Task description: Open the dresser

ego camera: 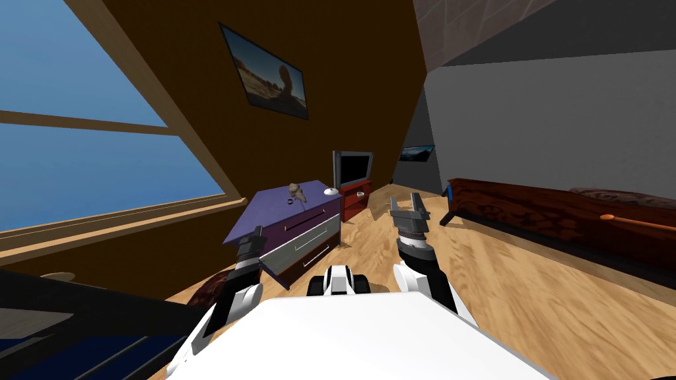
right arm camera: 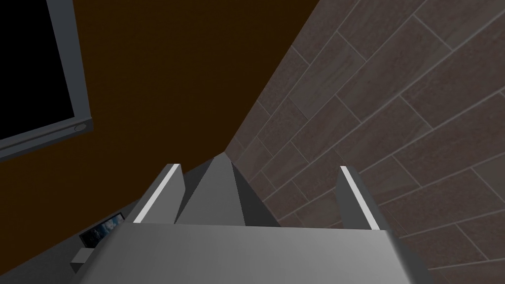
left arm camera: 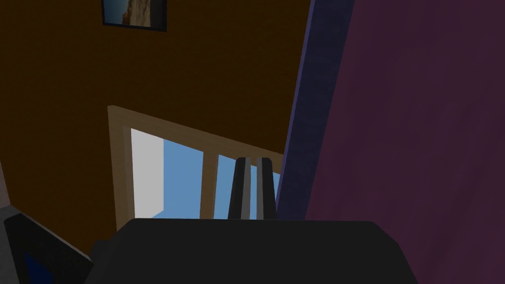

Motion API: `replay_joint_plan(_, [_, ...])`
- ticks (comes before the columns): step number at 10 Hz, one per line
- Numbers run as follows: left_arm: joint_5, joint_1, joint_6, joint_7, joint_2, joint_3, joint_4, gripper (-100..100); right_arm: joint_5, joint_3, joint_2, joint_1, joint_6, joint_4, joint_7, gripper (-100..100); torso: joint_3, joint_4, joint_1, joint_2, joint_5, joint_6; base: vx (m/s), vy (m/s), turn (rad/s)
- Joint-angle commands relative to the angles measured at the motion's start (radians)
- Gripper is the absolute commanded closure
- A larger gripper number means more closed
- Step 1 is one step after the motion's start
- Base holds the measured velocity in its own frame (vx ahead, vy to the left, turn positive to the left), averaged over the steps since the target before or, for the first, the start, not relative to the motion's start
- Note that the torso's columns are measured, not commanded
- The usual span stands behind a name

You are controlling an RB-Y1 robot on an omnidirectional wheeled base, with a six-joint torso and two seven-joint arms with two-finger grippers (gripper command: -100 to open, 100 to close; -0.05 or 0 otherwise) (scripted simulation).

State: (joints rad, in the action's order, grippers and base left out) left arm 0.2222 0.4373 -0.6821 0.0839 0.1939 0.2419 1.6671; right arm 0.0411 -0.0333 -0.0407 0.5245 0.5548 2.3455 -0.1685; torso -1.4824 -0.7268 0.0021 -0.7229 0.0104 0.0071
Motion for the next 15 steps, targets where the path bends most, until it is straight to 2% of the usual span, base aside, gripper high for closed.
replay_joint_plan(1, [0.001,-0.011,0.008,-0.001,-0.009,-0.010,-0.040,-100,0.000,0.000,0.000,0.000,0.000,0.000,0.000,0,0.001,-0.001,0.002,-0.001,0.001,0.002,0.011,-0.033,0.028])
replay_joint_plan(4, [0.024,-0.023,-0.003,0.006,-0.037,0.010,-0.104,-100,0.000,0.000,0.000,0.000,0.000,0.000,0.000,0,-0.002,0.005,0.001,0.005,0.005,0.002,0.048,-0.086,0.070])
replay_joint_plan(5, [0.024,-0.023,-0.003,0.006,-0.037,0.010,-0.104,-100,0.000,0.000,0.000,0.000,0.000,0.000,0.000,0,-0.003,0.008,0.002,0.008,0.010,0.005,0.041,-0.097,0.006])
replay_joint_plan(7, [0.045,-0.034,-0.013,0.013,-0.092,0.027,-0.159,-100,0.000,0.000,0.000,0.000,0.000,0.000,0.000,0,-0.002,-0.002,0.004,0.002,-0.002,-0.001,0.074,-0.171,0.046])
replay_joint_plan(8, [0.045,-0.034,-0.013,0.013,-0.092,0.027,-0.159,-100,0.000,0.000,0.000,0.000,0.000,0.000,0.000,0,0.001,-0.007,-0.001,-0.006,-0.008,-0.005,0.059,-0.122,0.029])
replay_joint_plan(12, [0.062,-0.042,-0.021,0.018,-0.209,0.041,-0.202,-100,0.000,0.000,0.000,0.000,0.000,0.000,0.000,0,0.008,-0.012,-0.002,-0.018,-0.010,-0.007,0.029,-0.059,0.038])
replay_joint_plan(14, [0.063,-0.042,-0.022,0.018,-0.240,0.042,-0.205,-100,0.000,0.000,0.000,0.000,0.000,0.000,0.000,0,0.007,-0.011,-0.001,-0.016,-0.010,-0.007,0.005,-0.027,0.006])
replay_joint_plan(15, [0.062,-0.042,-0.023,0.018,-0.227,0.042,-0.206,-100,0.000,0.000,0.000,0.000,0.000,0.000,0.000,0,0.006,-0.011,-0.001,-0.015,-0.010,-0.007,0.002,-0.009,0.002])
